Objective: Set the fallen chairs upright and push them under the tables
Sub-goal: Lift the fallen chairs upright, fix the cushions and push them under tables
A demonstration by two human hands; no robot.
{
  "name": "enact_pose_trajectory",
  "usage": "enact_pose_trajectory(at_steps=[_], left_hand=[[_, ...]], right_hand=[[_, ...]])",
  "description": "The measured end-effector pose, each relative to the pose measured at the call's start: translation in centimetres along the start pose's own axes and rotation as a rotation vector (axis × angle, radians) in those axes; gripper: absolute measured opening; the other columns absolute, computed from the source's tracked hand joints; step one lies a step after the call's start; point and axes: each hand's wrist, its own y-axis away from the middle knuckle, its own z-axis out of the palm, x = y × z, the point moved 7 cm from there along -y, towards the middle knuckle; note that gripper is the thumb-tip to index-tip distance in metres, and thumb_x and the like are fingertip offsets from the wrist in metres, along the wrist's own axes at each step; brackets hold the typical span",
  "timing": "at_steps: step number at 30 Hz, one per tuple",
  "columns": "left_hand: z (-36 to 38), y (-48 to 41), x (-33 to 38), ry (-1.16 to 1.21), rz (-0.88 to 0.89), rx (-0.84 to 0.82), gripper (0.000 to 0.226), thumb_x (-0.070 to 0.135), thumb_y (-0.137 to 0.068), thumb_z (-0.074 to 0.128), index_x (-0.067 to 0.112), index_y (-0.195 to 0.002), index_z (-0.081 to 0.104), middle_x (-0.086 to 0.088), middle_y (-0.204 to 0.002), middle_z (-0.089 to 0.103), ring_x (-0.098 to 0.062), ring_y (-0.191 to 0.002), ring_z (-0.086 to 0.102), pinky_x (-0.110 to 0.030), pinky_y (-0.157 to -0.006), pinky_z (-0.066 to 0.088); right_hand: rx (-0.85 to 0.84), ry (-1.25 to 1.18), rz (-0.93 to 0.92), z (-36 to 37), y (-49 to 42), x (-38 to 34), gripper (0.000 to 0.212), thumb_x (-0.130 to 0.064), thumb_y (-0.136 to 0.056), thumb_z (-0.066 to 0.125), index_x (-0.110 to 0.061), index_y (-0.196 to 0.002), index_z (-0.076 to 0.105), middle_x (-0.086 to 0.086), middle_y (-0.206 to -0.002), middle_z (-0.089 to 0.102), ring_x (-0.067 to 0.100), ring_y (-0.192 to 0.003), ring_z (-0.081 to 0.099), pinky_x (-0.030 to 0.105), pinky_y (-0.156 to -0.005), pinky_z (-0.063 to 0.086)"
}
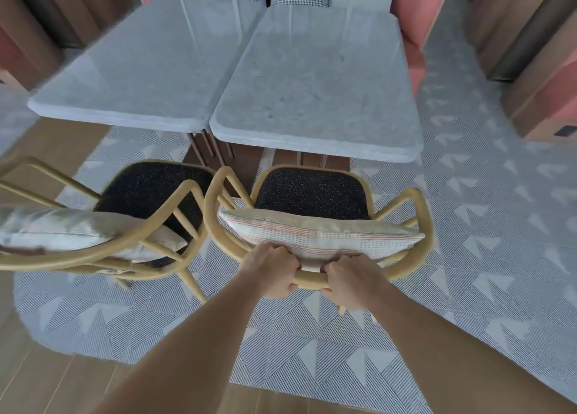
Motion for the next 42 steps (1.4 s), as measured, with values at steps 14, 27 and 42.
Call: enact_pose_trajectory(at_steps=[14, 27, 42], left_hand=[[0.3, 1.5, -0.4, 0.062, 0.025, -0.015, 0.033, 0.048, -0.096, 0.059, 0.024, -0.112, 0.075, 0.001, -0.096, 0.074, -0.025, -0.095, 0.070, -0.041, -0.092, 0.057], [1.7, 5.1, 2.0, 0.103, 0.064, -0.047, 0.024, 0.038, -0.096, 0.064, 0.020, -0.107, 0.076, 0.001, -0.083, 0.062, -0.025, -0.084, 0.067, -0.041, -0.085, 0.058], [2.5, 6.1, 1.0, 0.078, 0.029, -0.042, 0.027, 0.041, -0.097, 0.064, 0.020, -0.110, 0.075, -0.002, -0.097, 0.073, -0.026, -0.090, 0.070, -0.042, -0.087, 0.059]], right_hand=[[-0.059, -0.017, 0.022, 0.3, 0.3, -0.7, 0.033, -0.050, -0.096, 0.051, -0.028, -0.108, 0.072, -0.004, -0.088, 0.076, 0.022, -0.078, 0.074, 0.038, -0.079, 0.061], [-0.095, -0.036, 0.021, 1.7, 3.4, -3.9, 0.033, -0.051, -0.097, 0.054, -0.030, -0.116, 0.071, -0.008, -0.098, 0.076, 0.016, -0.087, 0.075, 0.033, -0.081, 0.061], [-0.068, 0.012, 0.035, 1.9, 3.1, -5.2, 0.034, -0.050, -0.098, 0.049, -0.029, -0.110, 0.073, -0.007, -0.092, 0.077, 0.018, -0.082, 0.075, 0.034, -0.077, 0.060]])
